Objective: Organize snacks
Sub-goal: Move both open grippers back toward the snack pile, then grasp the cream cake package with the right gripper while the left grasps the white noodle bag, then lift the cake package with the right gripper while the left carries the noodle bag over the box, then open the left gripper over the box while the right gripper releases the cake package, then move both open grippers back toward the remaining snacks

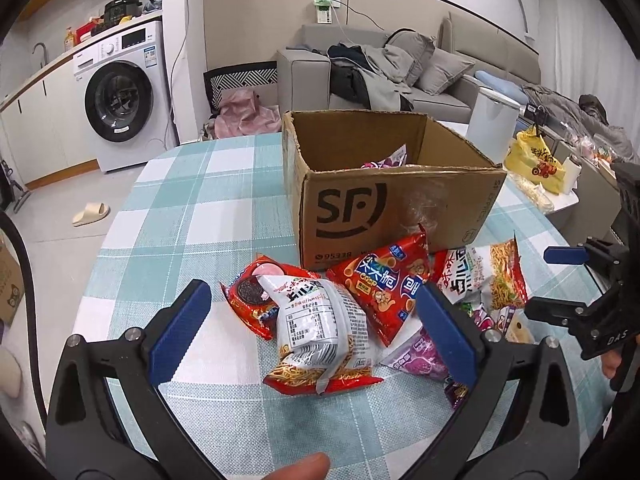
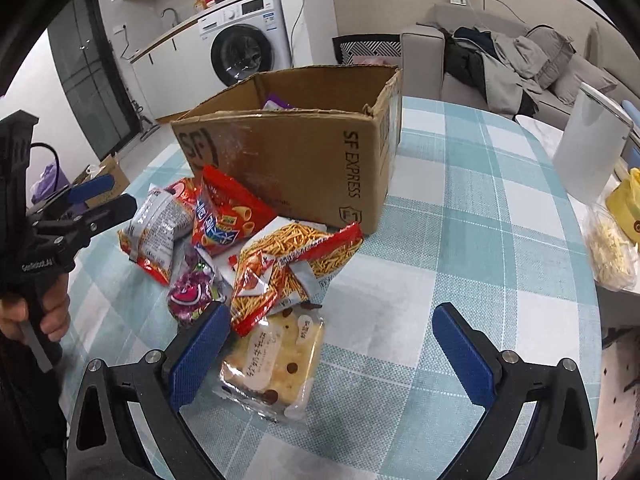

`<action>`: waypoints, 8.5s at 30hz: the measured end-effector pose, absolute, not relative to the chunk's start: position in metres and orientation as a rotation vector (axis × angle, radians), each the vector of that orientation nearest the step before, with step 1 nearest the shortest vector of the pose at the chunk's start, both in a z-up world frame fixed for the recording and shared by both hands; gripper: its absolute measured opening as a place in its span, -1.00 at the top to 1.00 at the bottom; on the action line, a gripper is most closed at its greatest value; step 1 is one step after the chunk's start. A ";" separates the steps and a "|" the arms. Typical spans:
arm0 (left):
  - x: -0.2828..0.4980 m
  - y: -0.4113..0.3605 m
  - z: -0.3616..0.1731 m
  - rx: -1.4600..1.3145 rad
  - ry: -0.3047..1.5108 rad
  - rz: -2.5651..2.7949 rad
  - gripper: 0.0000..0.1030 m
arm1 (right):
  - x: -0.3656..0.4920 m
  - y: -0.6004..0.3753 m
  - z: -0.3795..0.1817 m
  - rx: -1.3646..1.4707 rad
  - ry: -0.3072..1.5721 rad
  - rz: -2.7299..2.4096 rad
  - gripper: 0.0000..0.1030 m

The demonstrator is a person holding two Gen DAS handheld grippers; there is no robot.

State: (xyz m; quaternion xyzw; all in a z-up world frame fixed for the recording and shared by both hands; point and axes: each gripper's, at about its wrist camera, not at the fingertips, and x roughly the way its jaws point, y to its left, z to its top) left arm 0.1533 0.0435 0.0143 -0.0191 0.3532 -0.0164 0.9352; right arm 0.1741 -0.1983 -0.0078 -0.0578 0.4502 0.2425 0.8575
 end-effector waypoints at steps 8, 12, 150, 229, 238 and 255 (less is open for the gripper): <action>0.158 0.041 0.008 -0.030 0.743 -0.041 -0.97 | 0.170 -0.185 -0.022 -0.195 0.991 0.536 -0.99; 0.159 0.042 0.006 -0.029 0.747 -0.042 -0.97 | 0.169 -0.174 -0.032 -0.232 1.014 0.541 -0.99; 0.188 0.037 0.090 -0.129 0.575 -0.139 0.06 | 0.203 -0.187 0.059 0.108 0.668 0.535 -0.13; 0.154 0.060 0.046 -0.060 0.590 -0.032 -0.99 | 0.195 -0.193 0.028 0.088 0.786 0.474 -0.99; 0.172 0.063 0.037 -0.058 0.631 -0.003 -0.99 | 0.199 -0.191 0.023 0.099 0.817 0.477 -0.99; 0.193 0.072 0.012 -0.079 0.706 0.005 -0.99 | 0.212 -0.175 -0.015 0.102 0.933 0.482 -0.99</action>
